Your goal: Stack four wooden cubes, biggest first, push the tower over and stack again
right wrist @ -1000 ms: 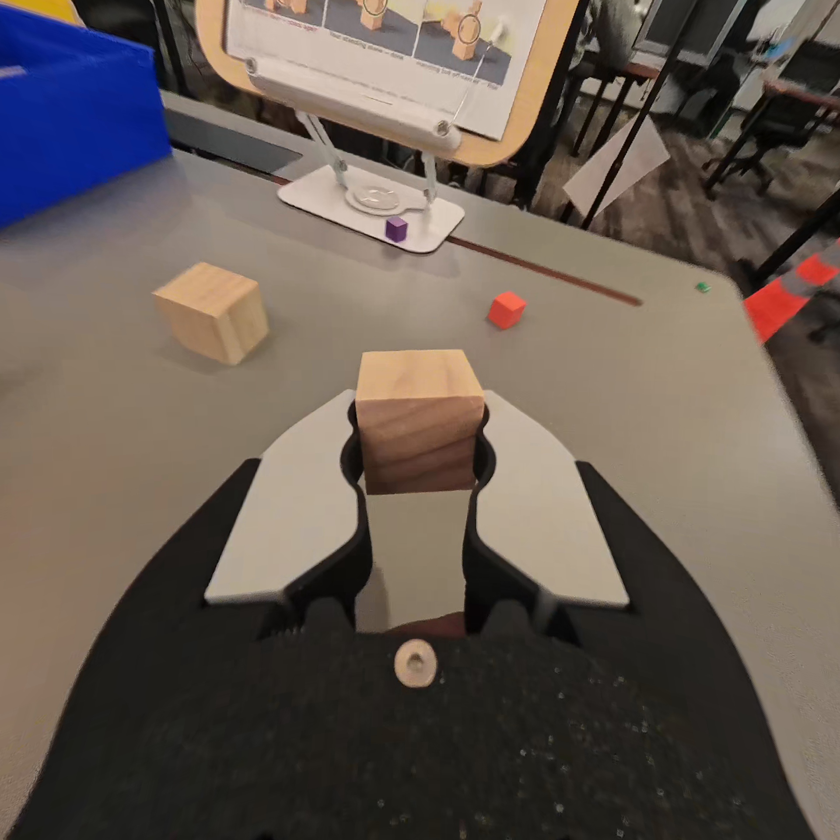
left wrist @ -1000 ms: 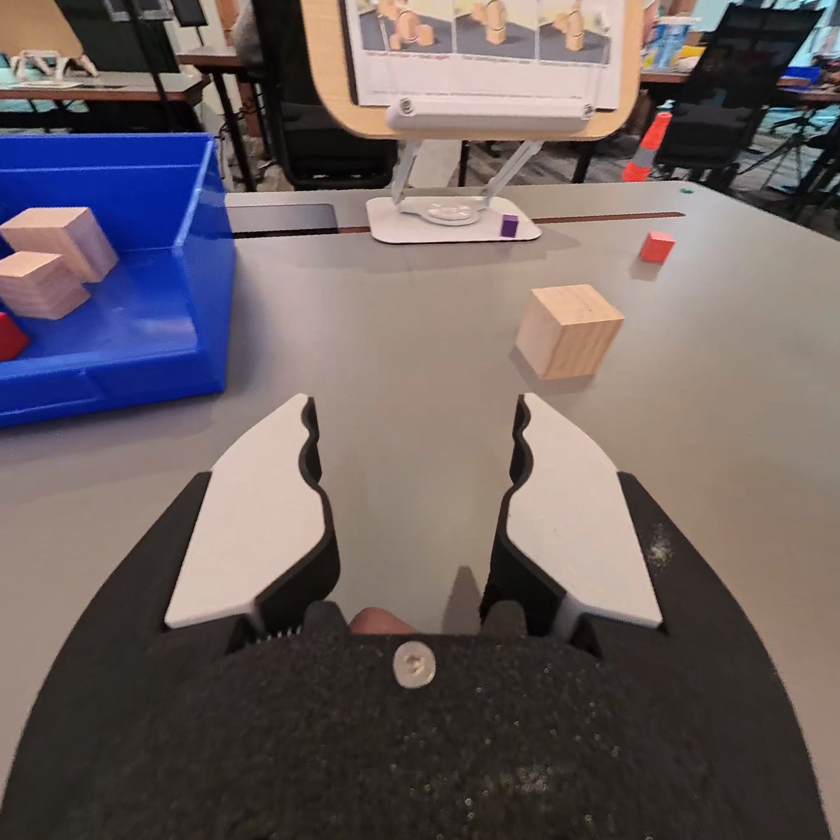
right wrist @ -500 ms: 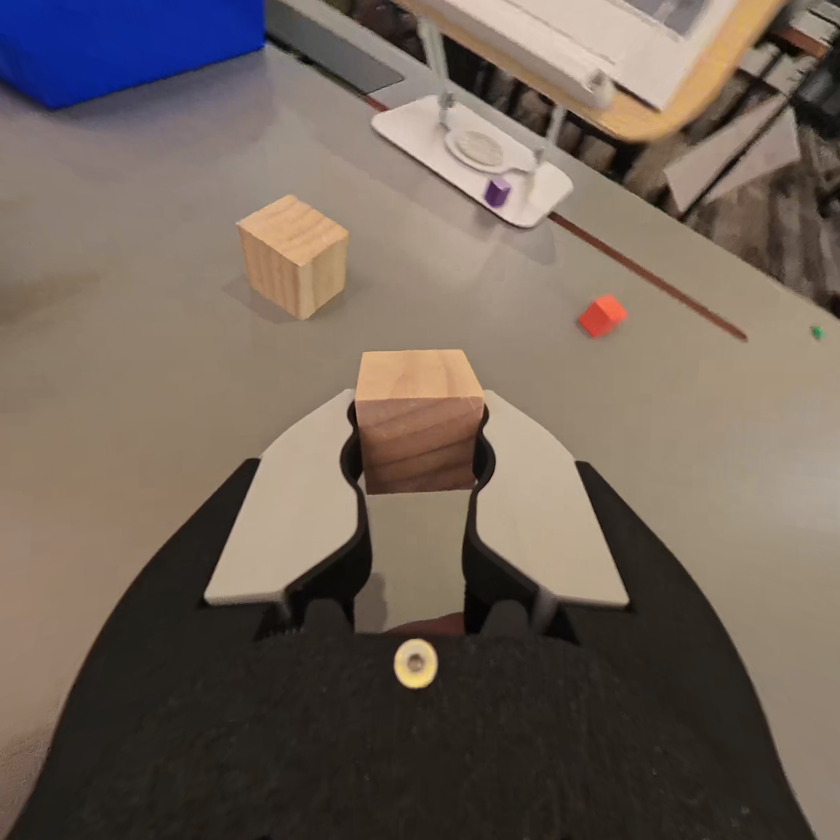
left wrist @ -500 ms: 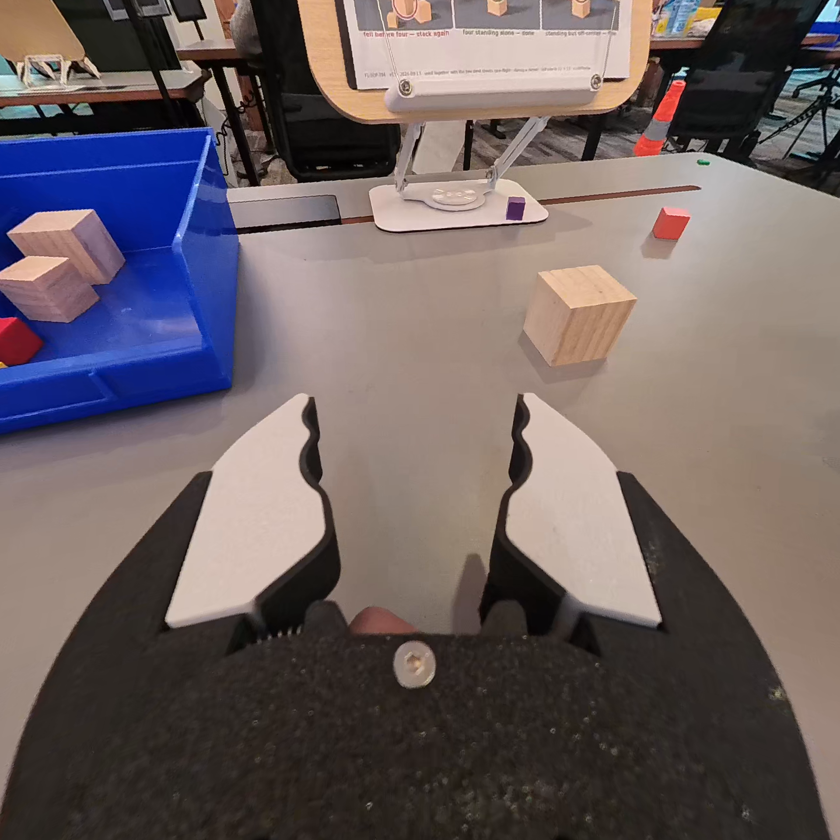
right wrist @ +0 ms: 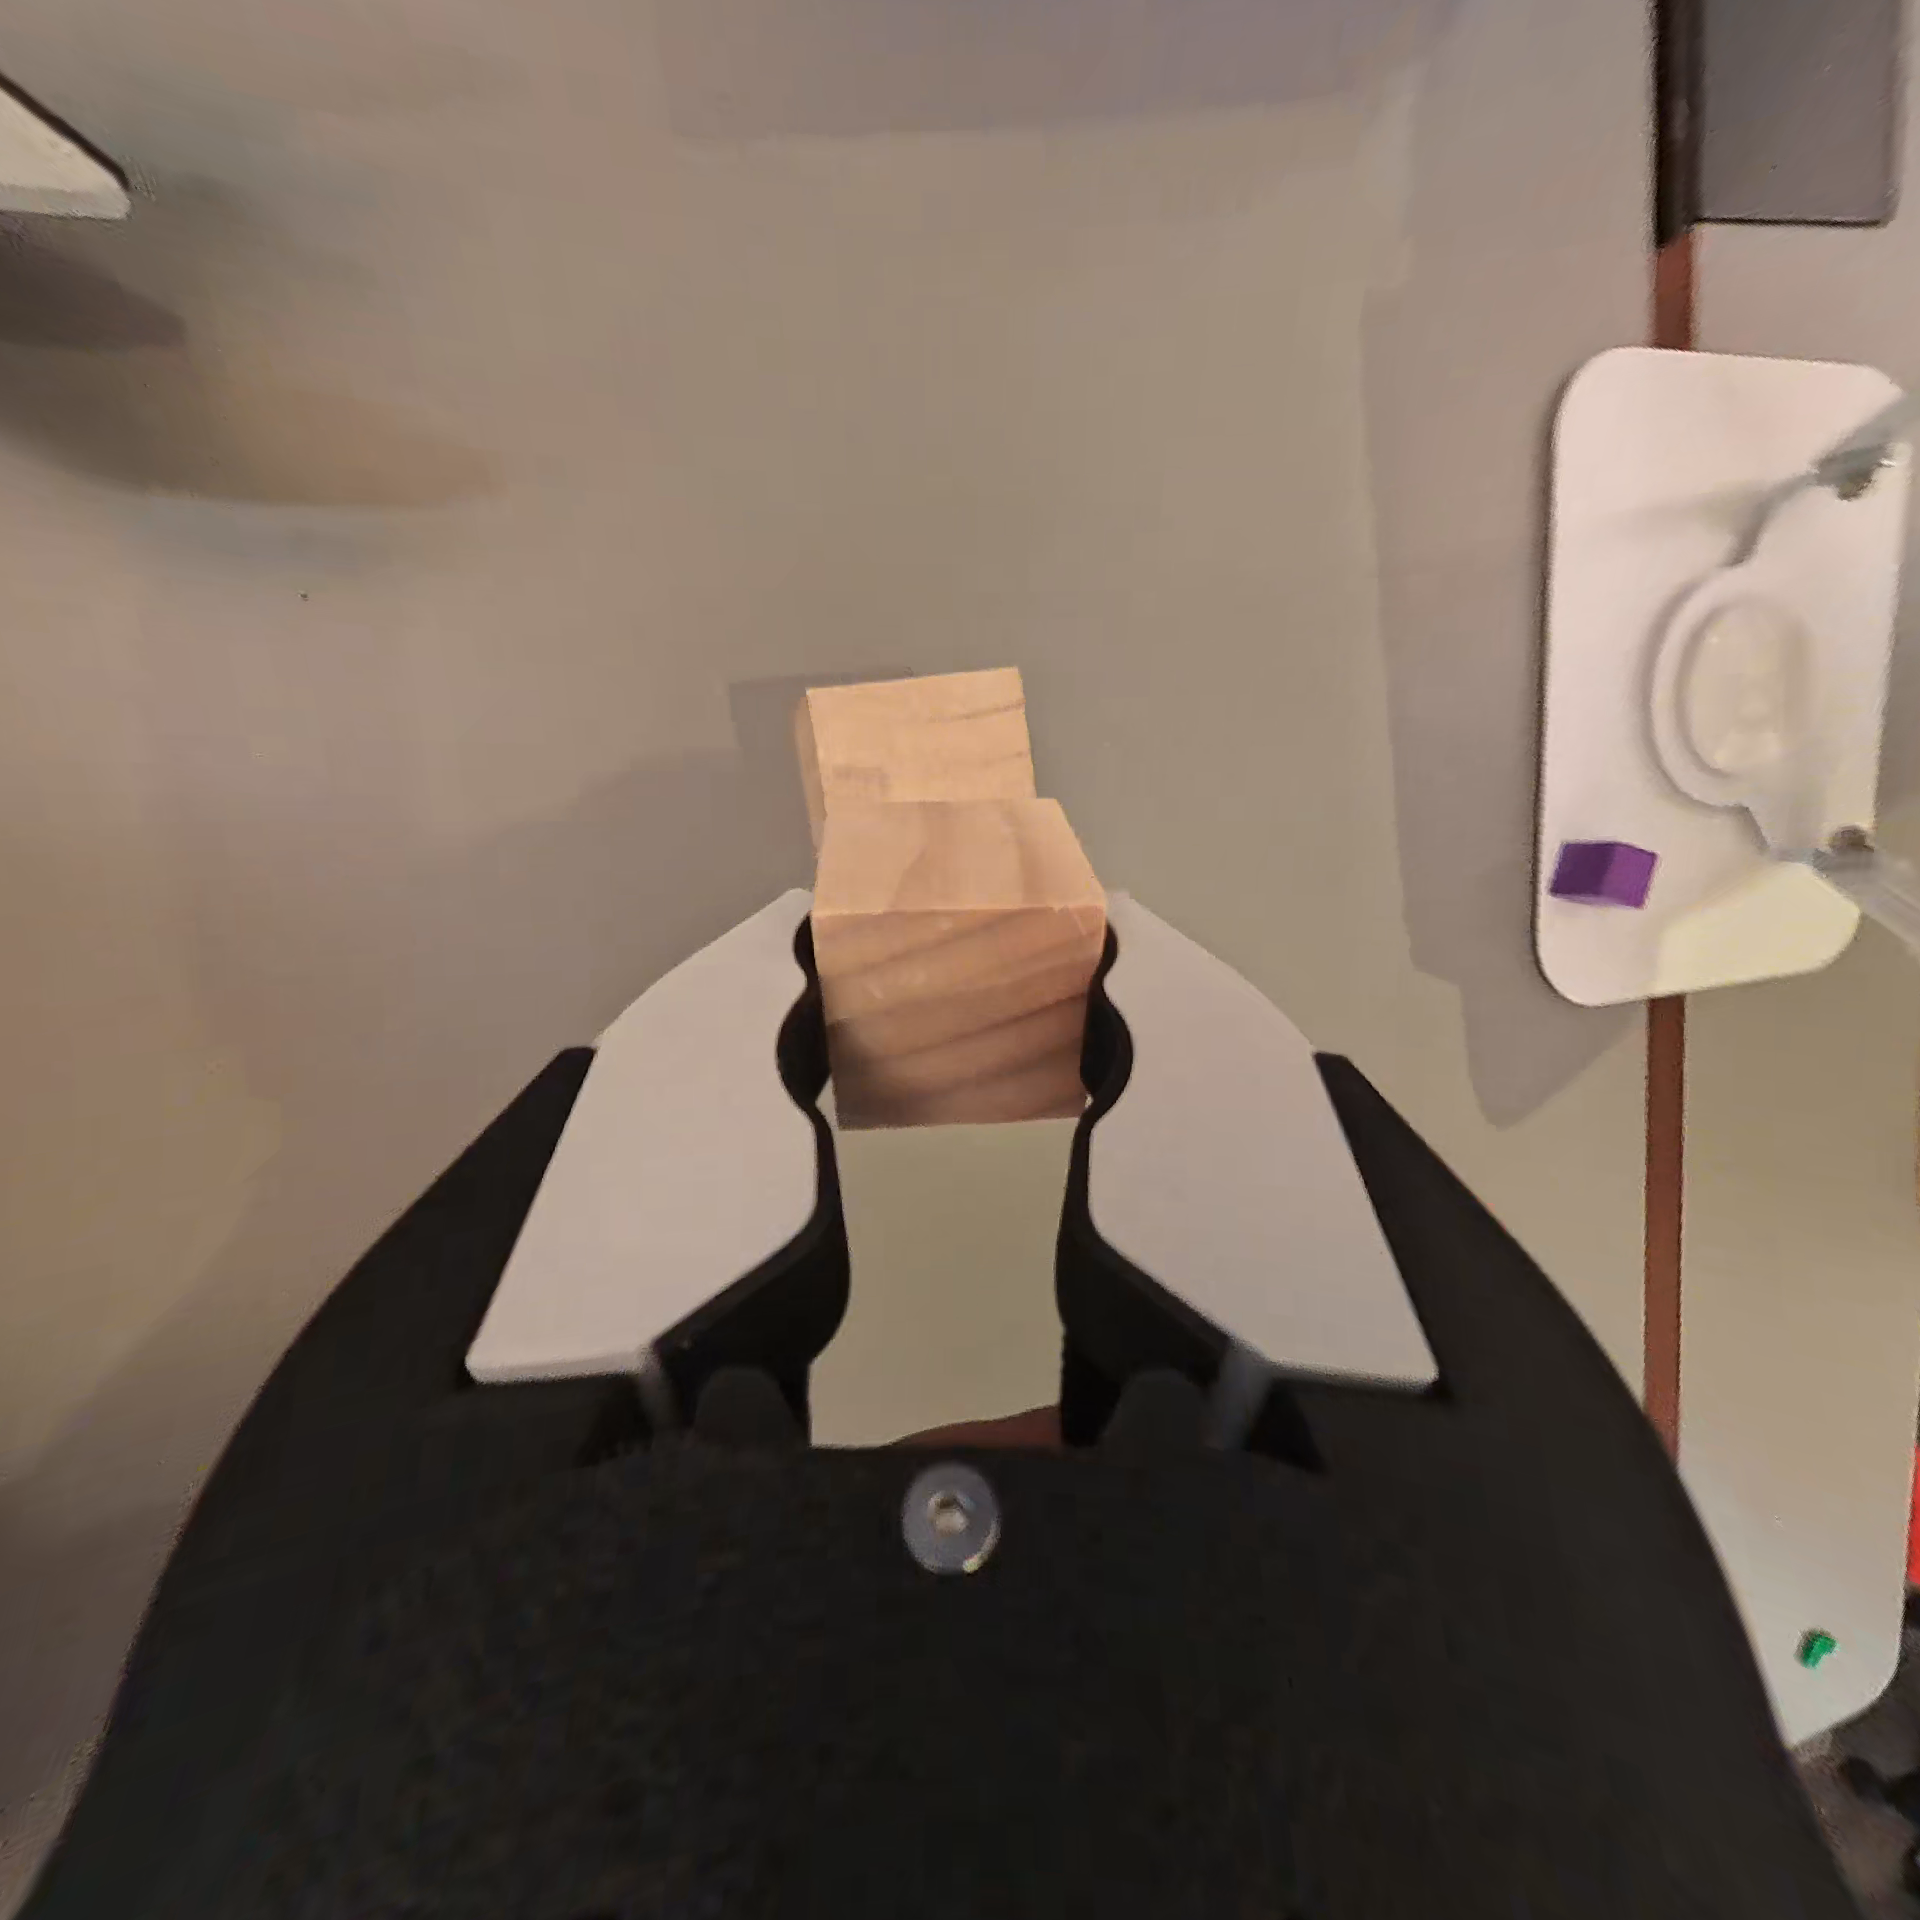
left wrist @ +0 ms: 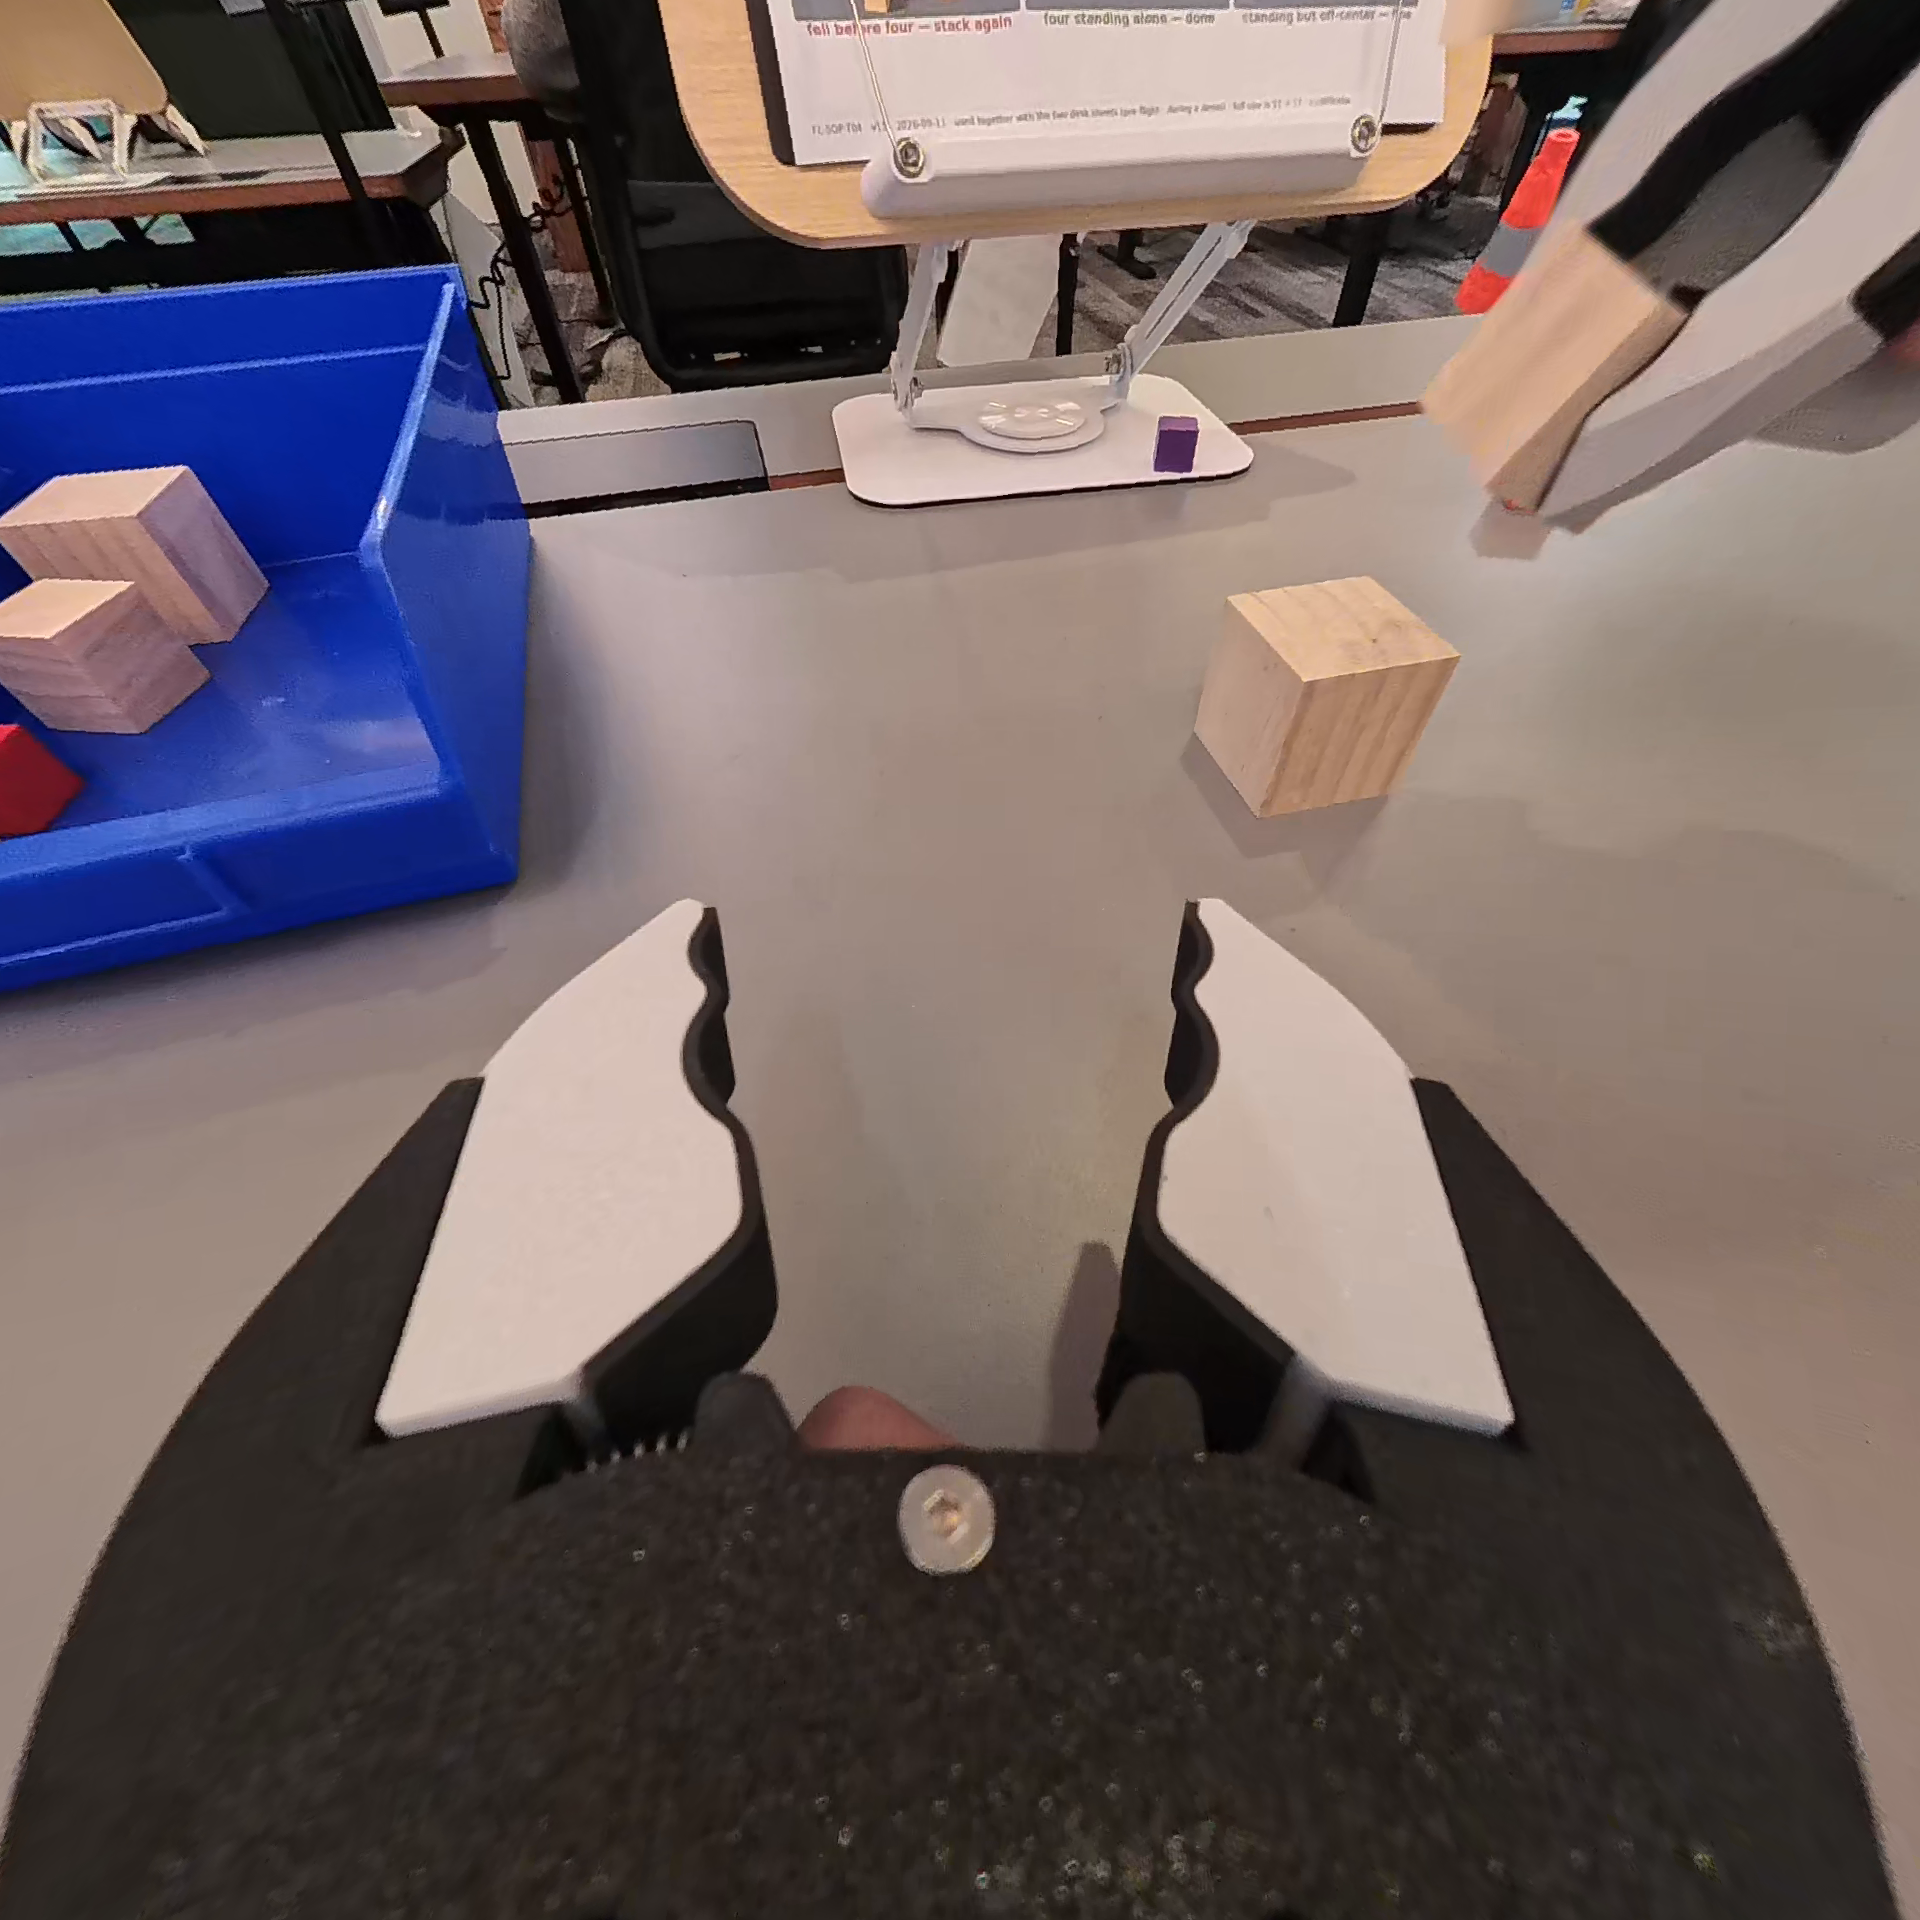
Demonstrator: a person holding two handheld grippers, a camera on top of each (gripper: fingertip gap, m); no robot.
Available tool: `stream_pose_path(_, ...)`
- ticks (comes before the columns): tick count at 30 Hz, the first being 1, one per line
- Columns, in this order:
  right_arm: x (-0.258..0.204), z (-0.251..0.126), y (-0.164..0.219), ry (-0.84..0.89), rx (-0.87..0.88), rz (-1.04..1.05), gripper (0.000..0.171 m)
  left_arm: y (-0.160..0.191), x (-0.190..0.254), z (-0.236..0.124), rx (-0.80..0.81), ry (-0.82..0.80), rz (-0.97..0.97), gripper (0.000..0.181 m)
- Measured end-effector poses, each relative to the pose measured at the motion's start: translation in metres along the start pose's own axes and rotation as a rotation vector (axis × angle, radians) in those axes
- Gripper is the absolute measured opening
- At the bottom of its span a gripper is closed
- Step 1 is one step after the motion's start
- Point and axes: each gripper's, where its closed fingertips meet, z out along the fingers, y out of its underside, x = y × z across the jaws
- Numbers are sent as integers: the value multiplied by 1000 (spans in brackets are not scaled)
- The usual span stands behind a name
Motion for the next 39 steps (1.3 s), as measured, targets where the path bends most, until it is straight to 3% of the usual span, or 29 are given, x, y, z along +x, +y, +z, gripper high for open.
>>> stream_pose_path(10, 2, 38, -2, -124, -126, -43, 46, 2, 1, 0, -13, 31, -29, 81)
stream_pose_path(26, -2, 50, -5, -194, -198, -64, 46, 3, 3, 1, -26, 39, -19, 81)
stream_pose_path(30, -3, 48, -4, -204, -199, -56, 46, 4, 3, 2, -30, 39, -19, 81)
stream_pose_path(34, -1, 44, -5, -199, -168, -40, 59, 4, 3, 2, -30, 38, -14, 81)
stream_pose_path(39, 13, 5, -12, -87, -33, -2, 62, 3, 3, 1, -28, 40, -13, 81)
